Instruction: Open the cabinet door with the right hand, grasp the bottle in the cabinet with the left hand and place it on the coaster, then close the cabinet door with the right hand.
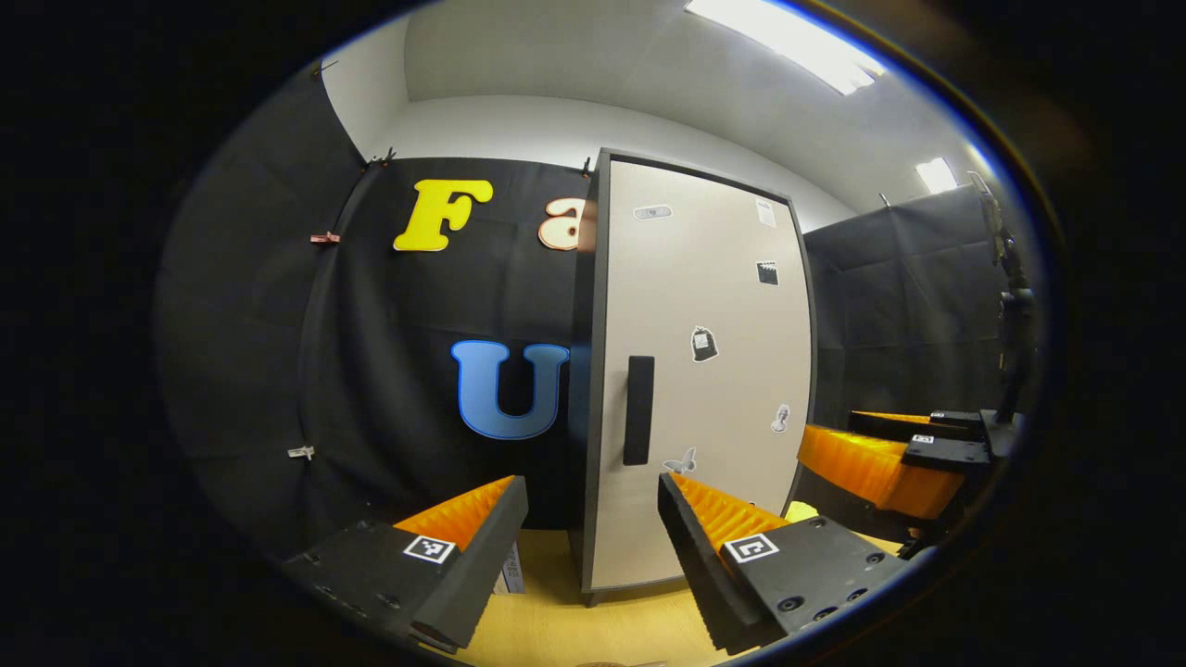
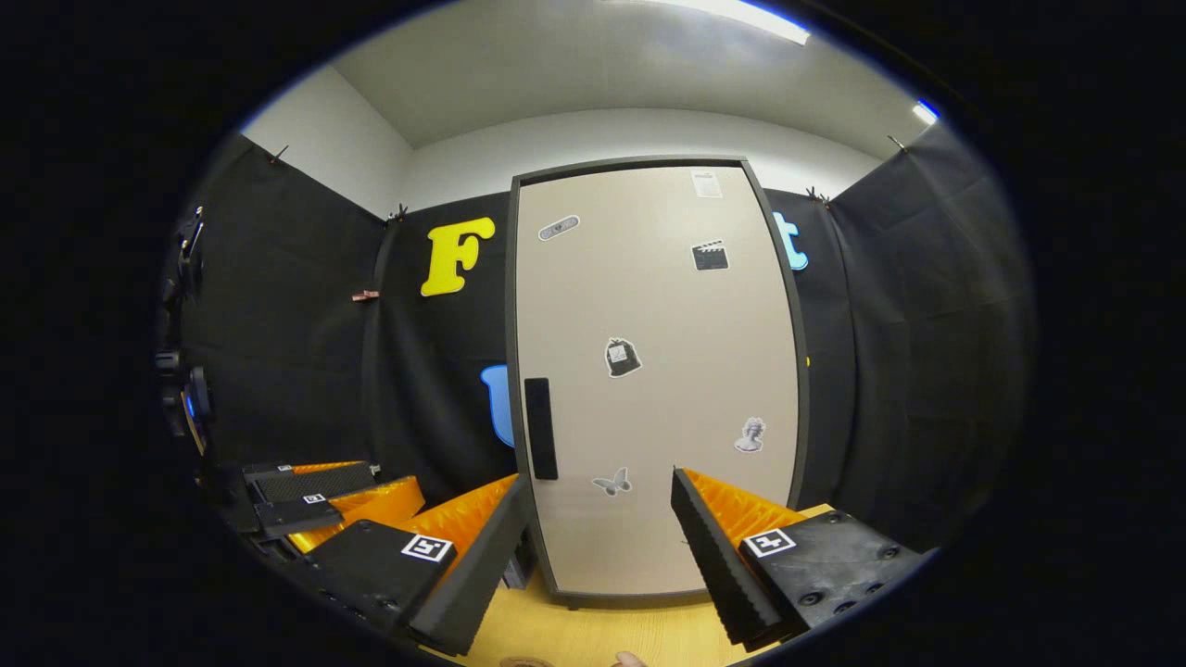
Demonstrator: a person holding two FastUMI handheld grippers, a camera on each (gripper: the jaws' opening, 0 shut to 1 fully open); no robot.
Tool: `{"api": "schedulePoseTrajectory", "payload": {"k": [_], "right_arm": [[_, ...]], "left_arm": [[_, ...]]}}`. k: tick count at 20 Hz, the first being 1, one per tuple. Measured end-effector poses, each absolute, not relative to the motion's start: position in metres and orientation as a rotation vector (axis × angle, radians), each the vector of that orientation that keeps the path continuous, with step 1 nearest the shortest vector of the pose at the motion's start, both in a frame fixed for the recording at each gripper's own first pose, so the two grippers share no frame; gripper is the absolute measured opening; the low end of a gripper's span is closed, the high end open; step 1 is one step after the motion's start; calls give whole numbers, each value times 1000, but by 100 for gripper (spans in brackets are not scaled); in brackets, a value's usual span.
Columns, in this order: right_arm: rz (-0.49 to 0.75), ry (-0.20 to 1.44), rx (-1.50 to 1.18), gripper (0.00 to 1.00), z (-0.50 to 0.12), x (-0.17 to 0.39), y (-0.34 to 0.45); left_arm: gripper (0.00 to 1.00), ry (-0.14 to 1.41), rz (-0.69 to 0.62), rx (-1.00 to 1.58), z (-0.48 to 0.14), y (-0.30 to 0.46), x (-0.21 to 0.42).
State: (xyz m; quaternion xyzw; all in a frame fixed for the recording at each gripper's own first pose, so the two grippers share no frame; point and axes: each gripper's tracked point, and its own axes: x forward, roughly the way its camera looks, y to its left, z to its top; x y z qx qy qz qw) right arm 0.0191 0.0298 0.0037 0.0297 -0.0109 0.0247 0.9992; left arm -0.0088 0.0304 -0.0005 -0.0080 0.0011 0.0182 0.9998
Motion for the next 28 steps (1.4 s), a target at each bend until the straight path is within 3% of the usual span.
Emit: {"api": "schedulePoseTrajectory", "payload": {"k": [13,26,28], "right_arm": [[79,-95,20,96,7,94,102],[9,-53,16,95,-27,193,108],[-8,-50,-4,87,-32,205,105]], "left_arm": [[92,-10,92,-6,3,102,-25],[92,-8,121,18,-1,149,-16],[92,7,111,11,-6,151,-18]]}}
